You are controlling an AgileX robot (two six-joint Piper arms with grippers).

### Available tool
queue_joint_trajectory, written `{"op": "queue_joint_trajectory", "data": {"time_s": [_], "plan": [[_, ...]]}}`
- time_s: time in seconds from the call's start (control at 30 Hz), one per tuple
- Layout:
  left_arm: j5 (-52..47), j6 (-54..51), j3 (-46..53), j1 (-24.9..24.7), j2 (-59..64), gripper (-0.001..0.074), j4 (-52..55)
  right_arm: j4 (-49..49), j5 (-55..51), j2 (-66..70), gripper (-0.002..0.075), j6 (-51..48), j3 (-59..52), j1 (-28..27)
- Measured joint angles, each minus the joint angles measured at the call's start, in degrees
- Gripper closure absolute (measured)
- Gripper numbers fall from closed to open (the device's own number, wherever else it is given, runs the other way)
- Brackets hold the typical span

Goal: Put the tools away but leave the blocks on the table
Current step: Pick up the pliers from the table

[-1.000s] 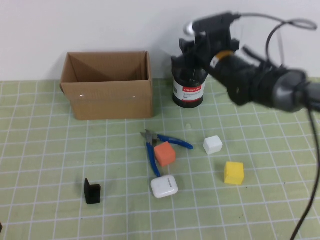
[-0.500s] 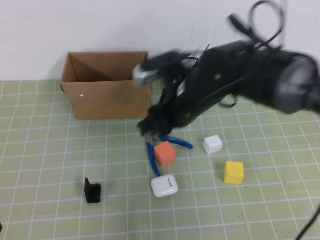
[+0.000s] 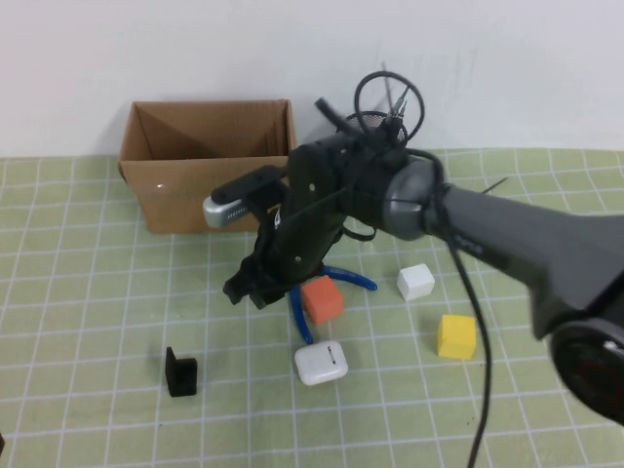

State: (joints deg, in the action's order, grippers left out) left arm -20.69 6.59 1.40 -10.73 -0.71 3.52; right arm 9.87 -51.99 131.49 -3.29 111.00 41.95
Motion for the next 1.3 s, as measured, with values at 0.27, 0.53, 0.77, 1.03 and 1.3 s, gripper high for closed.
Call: {"op": "queue_joint_trajectory", "data": {"time_s": [0.27, 0.53, 0.77, 1.03, 1.3], "plan": [[0.0, 0.0, 0.0, 0.0, 0.0, 0.0738, 0.0, -5.36, -3.75, 3.2, 0.0471, 1.14, 5.89, 0.0], [0.0, 0.0, 0.0, 0.0, 0.0, 0.0738, 0.0, -7.65, -5.27, 4.25, 0.0471, 4.73, 6.41, -0.61], [0.0, 0.0, 0.0, 0.0, 0.0, 0.0738, 0.0, -7.77, -4.98, 6.02, 0.0471, 4.73, 6.54, -0.78], [-0.09, 0.0, 0.0, 0.0, 0.0, 0.0738, 0.0, -8.26, -4.79, 6.44, 0.048, 4.73, 6.63, -0.87], [-0.09, 0.0, 0.0, 0.0, 0.0, 0.0738, 0.0, -8.38, -9.16, 6.47, 0.0485, 6.89, 6.76, -0.87]]}}
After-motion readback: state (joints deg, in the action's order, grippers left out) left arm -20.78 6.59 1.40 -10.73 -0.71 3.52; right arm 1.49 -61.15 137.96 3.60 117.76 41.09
